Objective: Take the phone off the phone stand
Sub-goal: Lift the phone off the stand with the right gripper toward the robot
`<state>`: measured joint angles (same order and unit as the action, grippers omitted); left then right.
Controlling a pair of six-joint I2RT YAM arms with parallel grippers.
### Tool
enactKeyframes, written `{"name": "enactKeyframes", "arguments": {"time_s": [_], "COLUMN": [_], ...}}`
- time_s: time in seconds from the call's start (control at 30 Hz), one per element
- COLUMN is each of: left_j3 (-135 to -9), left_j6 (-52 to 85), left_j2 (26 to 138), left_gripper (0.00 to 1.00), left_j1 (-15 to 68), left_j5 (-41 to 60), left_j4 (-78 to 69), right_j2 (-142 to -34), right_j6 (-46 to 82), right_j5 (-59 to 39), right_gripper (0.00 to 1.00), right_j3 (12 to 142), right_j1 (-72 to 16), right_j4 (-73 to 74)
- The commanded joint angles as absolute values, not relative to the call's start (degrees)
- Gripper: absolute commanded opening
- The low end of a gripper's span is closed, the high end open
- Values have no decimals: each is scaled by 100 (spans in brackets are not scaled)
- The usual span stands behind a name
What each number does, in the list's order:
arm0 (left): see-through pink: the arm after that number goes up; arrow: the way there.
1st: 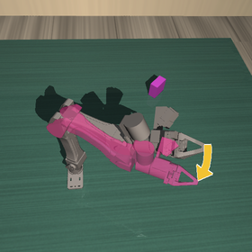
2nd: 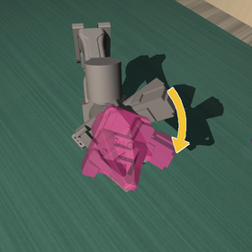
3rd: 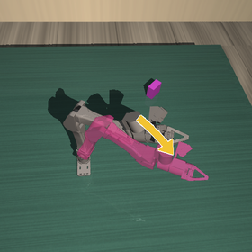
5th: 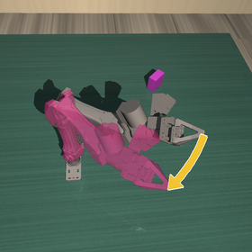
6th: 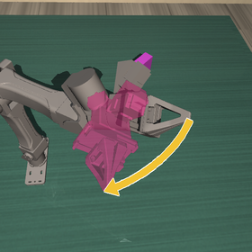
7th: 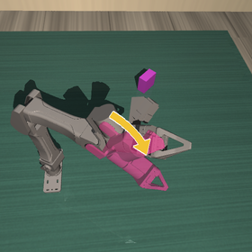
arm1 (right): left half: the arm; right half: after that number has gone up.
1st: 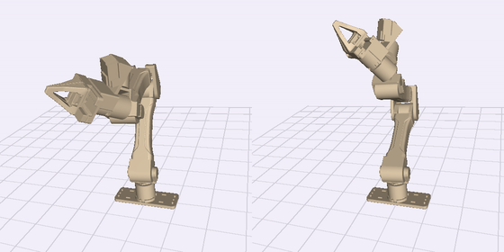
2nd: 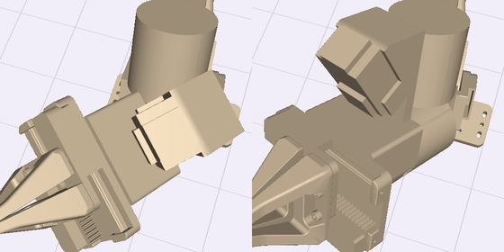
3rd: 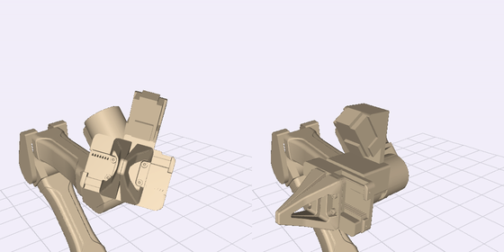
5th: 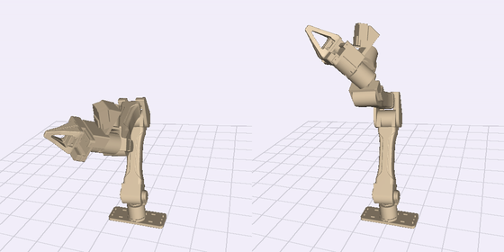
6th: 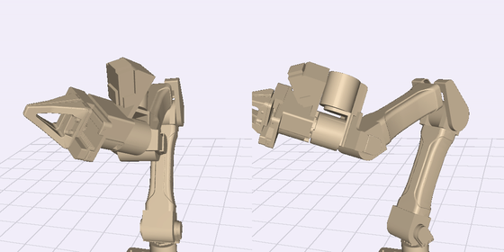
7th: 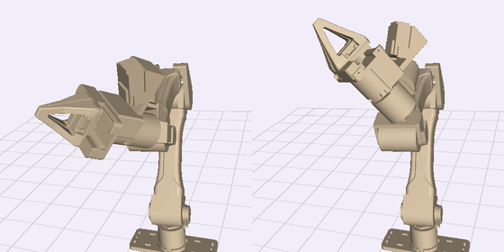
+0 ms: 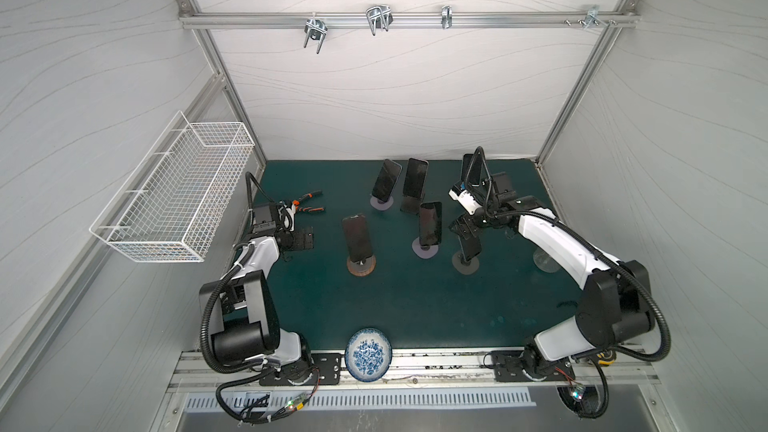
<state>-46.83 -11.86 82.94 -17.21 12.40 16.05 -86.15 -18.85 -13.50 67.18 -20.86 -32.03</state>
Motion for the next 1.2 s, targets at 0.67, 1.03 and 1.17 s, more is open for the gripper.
{"name": "enactKeyframes", "arguments": {"time_s": [0.67,1.03,1.17], "left_j3": [-4944,-4956,-4897], "left_j6": [-1295,-1310,-1432], "left_j2": [8385,8410,8385], "left_gripper": [100,100,100], "left_j1": [-1752,-1758,-1756], "left_j5": [1213,1153,1061], "left_j4": [1574,1594,1537], "right_j2": [-7465,-8191,-8655], "right_j6": [-986,213,361], "right_j5": [-659,-259,-218], "right_gripper": [67,67,67], "right_j3": [7458,7150,6927], "right_j1": [-3586,-5650,-6037], "right_j4": [-4557,-5029,-4896]}}
